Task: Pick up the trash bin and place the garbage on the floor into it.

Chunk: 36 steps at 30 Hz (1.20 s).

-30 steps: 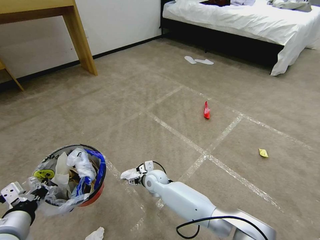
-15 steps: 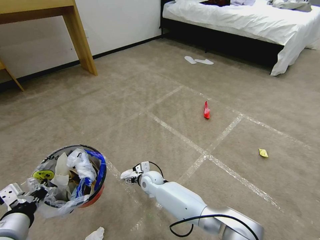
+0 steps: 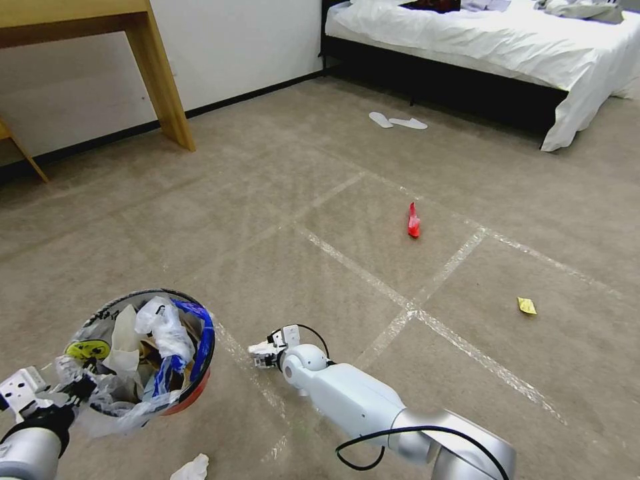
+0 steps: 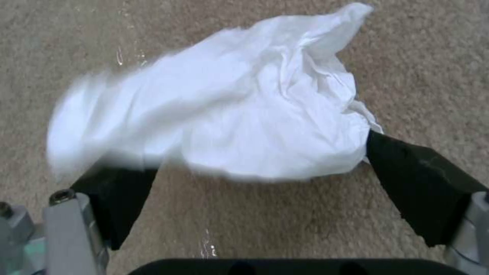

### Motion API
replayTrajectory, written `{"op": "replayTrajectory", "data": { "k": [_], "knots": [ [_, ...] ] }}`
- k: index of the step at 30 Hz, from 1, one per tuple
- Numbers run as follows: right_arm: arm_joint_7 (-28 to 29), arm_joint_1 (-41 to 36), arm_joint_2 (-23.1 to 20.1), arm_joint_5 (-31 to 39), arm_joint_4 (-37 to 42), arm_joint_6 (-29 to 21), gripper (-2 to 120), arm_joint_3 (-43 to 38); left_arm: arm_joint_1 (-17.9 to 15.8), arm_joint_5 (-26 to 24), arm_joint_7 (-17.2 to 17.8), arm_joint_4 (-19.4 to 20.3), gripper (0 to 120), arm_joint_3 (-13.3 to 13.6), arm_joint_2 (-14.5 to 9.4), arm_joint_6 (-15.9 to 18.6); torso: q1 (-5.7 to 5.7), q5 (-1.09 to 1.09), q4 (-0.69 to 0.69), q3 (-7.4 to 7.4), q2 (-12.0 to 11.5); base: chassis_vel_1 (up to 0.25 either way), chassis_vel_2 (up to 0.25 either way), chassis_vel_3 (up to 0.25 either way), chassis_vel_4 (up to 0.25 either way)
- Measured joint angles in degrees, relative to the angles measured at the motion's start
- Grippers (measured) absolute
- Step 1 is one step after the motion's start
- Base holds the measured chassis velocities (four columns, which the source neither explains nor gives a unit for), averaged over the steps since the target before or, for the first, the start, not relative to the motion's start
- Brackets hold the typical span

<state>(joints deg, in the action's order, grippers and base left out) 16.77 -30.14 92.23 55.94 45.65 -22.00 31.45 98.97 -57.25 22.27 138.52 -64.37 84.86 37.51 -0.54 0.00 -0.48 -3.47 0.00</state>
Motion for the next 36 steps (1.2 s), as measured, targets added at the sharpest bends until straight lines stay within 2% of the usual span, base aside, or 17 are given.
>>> {"op": "replayTrajectory", "data": {
  "k": [5, 8, 10, 12, 14, 15, 17, 19, 20, 21, 24, 26, 28, 31, 33, 36],
  "knots": [
    [-0.4, -0.2, 0.0, -0.3, 0.1, 0.7, 96, 0.3, 0.1, 0.1, 0.0, 0.0, 1, 0.2, 0.2, -0.2, 0.0, 0.0, 0.0, 0.0, 0.0, 0.0, 0.0, 0.0, 0.0],
    [-0.8, -0.4, 0.0, -0.7, 0.2, 1.3, 92, 0.6, 0.1, 0.3, -0.1, 0.0, 1, 0.3, 0.3, -0.3, 0.0, 0.0, 0.0, 0.0, 0.0, 0.0, 0.0, 0.0, 0.0],
    [-1.1, -0.5, 0.0, -1.0, 0.3, 1.7, 82, 1.0, 0.1, 0.4, -0.1, 0.0, 1, 0.4, 0.4, -0.4, 0.0, 0.0, 0.0, 0.0, 0.0, 0.0, 0.0, 0.0, 0.0],
    [-1.2, -0.5, 0.0, -1.1, 0.3, 1.8, 78, 1.0, 0.1, 0.4, -0.2, 0.0, 1, 0.5, 0.5, -0.5, 0.0, 0.0, 0.0, 0.0, 0.0, 0.0, 0.0, 0.0, 0.0],
    [-1.5, -0.6, -0.1, -1.5, 0.2, 2.2, 67, 1.2, 0.1, 0.5, -0.2, 0.0, 1, 0.5, 0.5, -0.5, 0.0, 0.0, 0.0, 0.0, 0.0, 0.0, 0.0, 0.0, 0.0],
    [-1.5, -0.6, -0.1, -1.5, 0.2, 2.2, 67, 1.2, 0.1, 0.5, -0.2, 0.0, 1, 0.5, 0.5, -0.5, 0.0, 0.0, 0.0, 0.0, 0.0, 0.0, 0.0, 0.0, 0.0],
    [-1.7, -0.6, -0.1, -1.7, 0.1, 2.6, 57, 1.3, 0.1, 0.5, -0.2, 0.0, 1, 0.6, 0.5, -0.6, 0.0, 0.0, 0.0, 0.0, 0.0, 0.0, 0.0, 0.0, 0.0],
    [-1.8, -0.6, -0.1, -1.7, 0.1, 2.6, 53, 1.3, 0.1, 0.5, -0.2, 0.0, 1, 0.6, 0.5, -0.6, 0.0, 0.0, 0.0, 0.0, 0.0, 0.0, 0.0, 0.0, 0.0],
    [-1.8, -0.6, -0.1, -1.8, 0.1, 2.7, 47, 1.3, 0.1, 0.5, -0.2, -0.1, 1, 0.6, 0.5, -0.6, 0.0, 0.0, 0.0, 0.0, 0.0, 0.0, 0.0, 0.0, 0.0],
    [-1.8, -0.6, -0.1, -1.8, 0.1, 2.7, 47, 1.3, 0.1, 0.5, -0.2, -0.1, 1, 0.6, 0.5, -0.6, 0.0, 0.0, 0.0, 0.0, 0.0, 0.0, 0.0, 0.0, 0.0],
    [-2.1, -1.0, -0.1, -2.4, 0.1, 3.6, 30, 1.5, -0.1, 0.7, -0.2, -0.4, 1, 0.8, 0.5, -0.7, 0.0, 0.0, 0.0, 0.0, 0.0, 0.0, 0.0, 0.0, 0.0],
    [-2.2, -1.1, -0.1, -2.5, 0.1, 3.8, 27, 1.6, -0.2, 0.7, -0.2, -0.4, 1, 0.9, 0.5, -0.7, 0.0, 0.0, 0.0, 0.0, 0.0, 0.0, 0.0, 0.0, 0.0],
    [-2.4, -1.2, -0.1, -2.7, 0.1, 4.2, 16, 1.7, -0.3, 0.8, -0.2, -0.6, 1, 1.0, 0.5, -0.8, 0.0, 0.0, 0.0, 0.0, 0.0, 0.0, 0.0, 0.0, 0.0],
    [-2.5, -1.2, -0.1, -2.8, 0.0, 4.3, 11, 1.8, -0.4, 0.8, -0.2, -0.6, 1, 1.0, 0.5, -0.8, 0.0, 0.0, 0.0, 0.0, 0.0, 0.0, 0.0, 0.0, 0.0],
    [-2.7, -1.2, -0.1, -2.9, -0.1, 4.4, 0, 1.8, -0.4, 0.8, -0.2, -0.6, 1, 1.0, 0.5, -0.8, 0.0, 0.0, 0.0, 0.0, 0.0, 0.0, 0.0, 0.0, 0.0],
    [-2.9, -1.2, -0.1, -3.0, -0.1, 4.6, 0, 1.9, -0.5, 0.8, -0.2, -0.7, 1, 1.0, 0.5, -0.8, 0.0, 0.0, 0.0, 0.0, 0.0, 0.0, 0.0, 0.0, 0.0]
  ]
}}
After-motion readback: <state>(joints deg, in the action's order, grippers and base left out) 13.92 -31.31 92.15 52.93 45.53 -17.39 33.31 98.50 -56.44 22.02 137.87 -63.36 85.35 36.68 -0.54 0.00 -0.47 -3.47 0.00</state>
